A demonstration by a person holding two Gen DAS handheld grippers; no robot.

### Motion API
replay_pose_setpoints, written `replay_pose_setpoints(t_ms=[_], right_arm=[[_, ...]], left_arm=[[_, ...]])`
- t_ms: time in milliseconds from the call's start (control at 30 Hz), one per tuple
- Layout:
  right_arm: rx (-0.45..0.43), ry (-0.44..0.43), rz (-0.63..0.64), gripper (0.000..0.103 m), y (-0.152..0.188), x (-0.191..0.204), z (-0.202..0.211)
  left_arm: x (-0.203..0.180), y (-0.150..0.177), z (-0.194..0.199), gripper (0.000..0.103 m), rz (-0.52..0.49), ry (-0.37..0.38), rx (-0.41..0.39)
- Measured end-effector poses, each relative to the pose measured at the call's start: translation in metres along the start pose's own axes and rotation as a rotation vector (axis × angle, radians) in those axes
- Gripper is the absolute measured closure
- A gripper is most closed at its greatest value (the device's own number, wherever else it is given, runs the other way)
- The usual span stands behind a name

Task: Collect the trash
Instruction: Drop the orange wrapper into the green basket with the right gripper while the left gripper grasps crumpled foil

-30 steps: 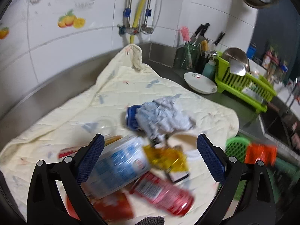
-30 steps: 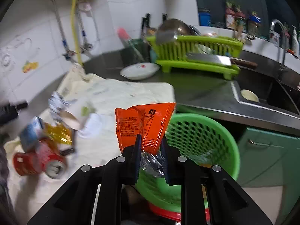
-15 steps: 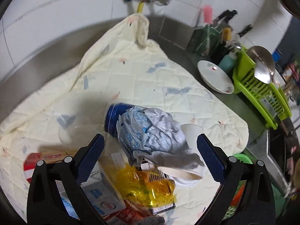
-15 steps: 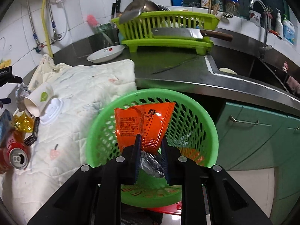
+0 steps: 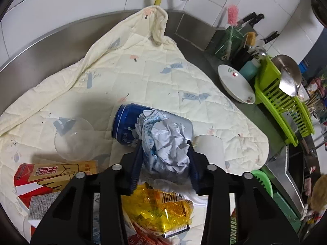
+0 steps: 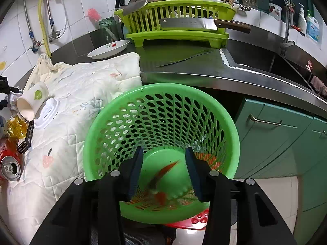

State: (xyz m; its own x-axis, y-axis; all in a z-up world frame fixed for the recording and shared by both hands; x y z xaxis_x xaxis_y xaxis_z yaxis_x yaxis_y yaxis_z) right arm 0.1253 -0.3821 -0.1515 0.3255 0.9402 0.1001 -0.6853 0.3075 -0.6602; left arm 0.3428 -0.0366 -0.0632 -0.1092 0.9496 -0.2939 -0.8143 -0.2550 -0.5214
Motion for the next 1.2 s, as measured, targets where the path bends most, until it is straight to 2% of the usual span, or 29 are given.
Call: replay_pose_setpoints(t_ms=[100, 133, 200, 300, 367, 533, 667, 800, 1033, 1200], right_arm=[[-0.008, -0.006, -0.001, 0.055, 0.0, 0.001, 0.004], [-0.013, -0.008, -0.001, 0.051, -0.001, 0.002, 0.006], [-0.026, 0.002, 0.016, 0.048, -0.001, 0.005, 0.011], [-0.046, 0.001, 0.032, 0.041, -0.002, 0.009, 0.02], [-0.064, 0.004, 0.038, 0.04, -0.003, 0.011, 0.027], [-0.092, -0.006, 0.041, 0.03, -0.005, 0.013, 0.041], [-0.126, 0.012, 0.035, 0.025, -0.007, 0.006, 0.055], [-0.137, 0.013, 0.0, 0.024, -0.007, -0.008, 0.066], [-0.159, 0.068, -0.004, 0.018, -0.002, -0.032, 0.081], [-0.177, 0.078, -0.01, 0.015, 0.001, -0.045, 0.09]], left_arm=[[-0.001, 0.0, 0.013, 0.071, -0.012, 0.005, -0.042], [-0.002, 0.0, 0.019, 0.071, -0.018, 0.005, -0.058], [-0.004, 0.002, 0.033, 0.072, -0.018, 0.048, -0.073], [-0.012, 0.005, 0.056, 0.072, -0.057, 0.061, -0.119], [-0.018, 0.009, 0.069, 0.072, -0.081, 0.071, -0.134], [-0.04, 0.026, 0.093, 0.072, -0.128, 0.149, -0.139], [-0.065, 0.049, 0.096, 0.072, -0.187, 0.193, -0.118], [-0.1, 0.077, 0.087, 0.072, -0.25, 0.246, -0.057], [-0.169, 0.132, 0.063, 0.072, -0.381, 0.308, 0.032], [-0.21, 0.168, 0.038, 0.069, -0.432, 0.346, 0.117]])
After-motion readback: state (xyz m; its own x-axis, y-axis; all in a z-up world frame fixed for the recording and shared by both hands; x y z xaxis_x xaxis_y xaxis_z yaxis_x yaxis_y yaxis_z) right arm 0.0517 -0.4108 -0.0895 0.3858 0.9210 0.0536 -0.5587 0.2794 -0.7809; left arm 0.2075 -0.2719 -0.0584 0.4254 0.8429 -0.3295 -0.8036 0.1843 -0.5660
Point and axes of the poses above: each gripper's, at about its wrist camera, not at the fingertips, and z roughly against the way its jaws point, x to its left, y to its underside, the point moved 5 cm from there along -z, roughly the way its jaws point, and after that the axes turned 1 degree about -y, right-handed, at the moved point
